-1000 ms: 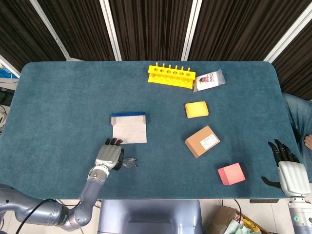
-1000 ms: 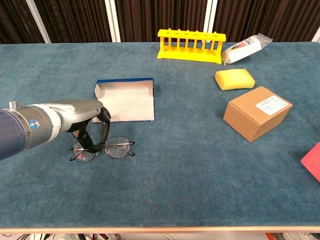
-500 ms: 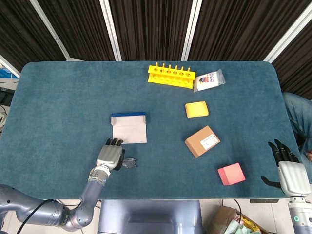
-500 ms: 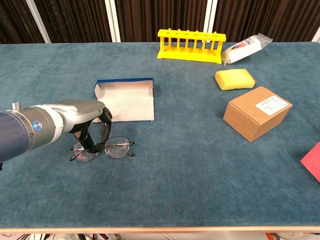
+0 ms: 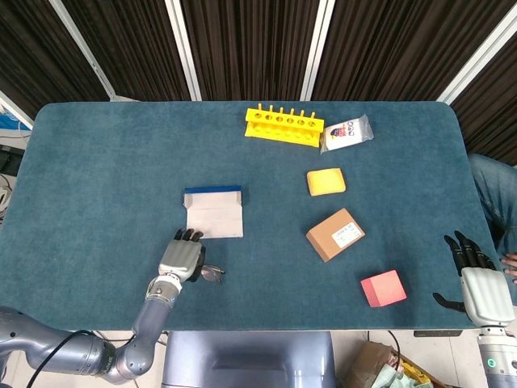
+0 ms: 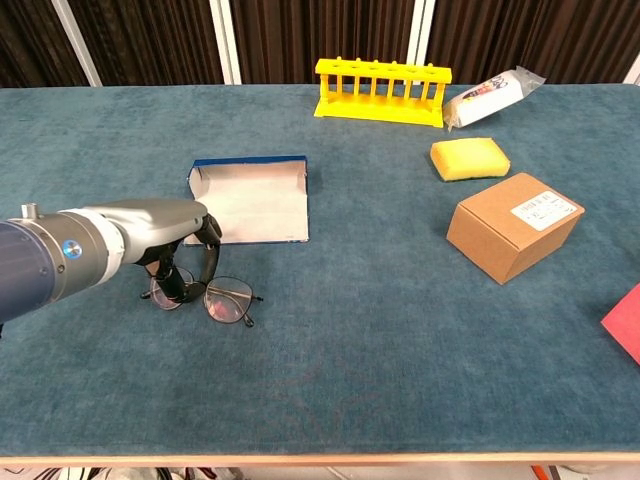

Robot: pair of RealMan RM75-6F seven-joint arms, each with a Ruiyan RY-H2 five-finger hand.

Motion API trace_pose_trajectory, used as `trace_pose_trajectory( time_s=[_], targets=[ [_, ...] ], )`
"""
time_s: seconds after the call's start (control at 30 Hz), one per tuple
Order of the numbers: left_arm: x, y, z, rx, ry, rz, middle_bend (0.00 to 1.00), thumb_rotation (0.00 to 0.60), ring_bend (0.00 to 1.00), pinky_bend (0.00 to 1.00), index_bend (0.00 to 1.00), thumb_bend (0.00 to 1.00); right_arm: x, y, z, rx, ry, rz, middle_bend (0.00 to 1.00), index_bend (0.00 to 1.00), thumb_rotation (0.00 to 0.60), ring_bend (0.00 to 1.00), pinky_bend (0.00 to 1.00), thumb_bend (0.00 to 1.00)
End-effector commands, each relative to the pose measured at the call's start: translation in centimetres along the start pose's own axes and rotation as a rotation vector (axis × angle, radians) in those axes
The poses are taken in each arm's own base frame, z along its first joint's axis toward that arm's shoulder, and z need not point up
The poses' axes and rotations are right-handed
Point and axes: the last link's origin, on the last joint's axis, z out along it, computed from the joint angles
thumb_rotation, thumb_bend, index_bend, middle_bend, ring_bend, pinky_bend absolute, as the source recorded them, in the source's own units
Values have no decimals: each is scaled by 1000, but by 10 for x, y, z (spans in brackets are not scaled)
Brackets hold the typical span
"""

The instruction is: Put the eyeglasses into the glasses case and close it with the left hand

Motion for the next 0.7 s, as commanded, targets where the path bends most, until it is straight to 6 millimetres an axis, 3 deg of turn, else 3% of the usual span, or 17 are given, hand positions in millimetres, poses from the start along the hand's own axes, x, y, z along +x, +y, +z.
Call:
trace_pose_trajectory(
  time_s=[0.03, 0.27, 0.7],
  targets=[
    [4, -1, 0, 4, 9, -6, 117, 600, 0, 14, 562, 420, 0, 0, 0, 0, -1, 1, 12, 74, 600, 99, 227, 136],
    [19, -2, 4, 32, 43, -14, 116, 600, 0, 14, 563, 421, 0, 0, 0, -3, -2, 2, 12, 74, 600, 99, 227, 136],
    [55, 19, 21, 105, 123, -53, 116, 600, 0, 14, 563, 420, -1, 0, 0, -4, -6, 1, 12, 74, 600, 99, 227, 136]
  ],
)
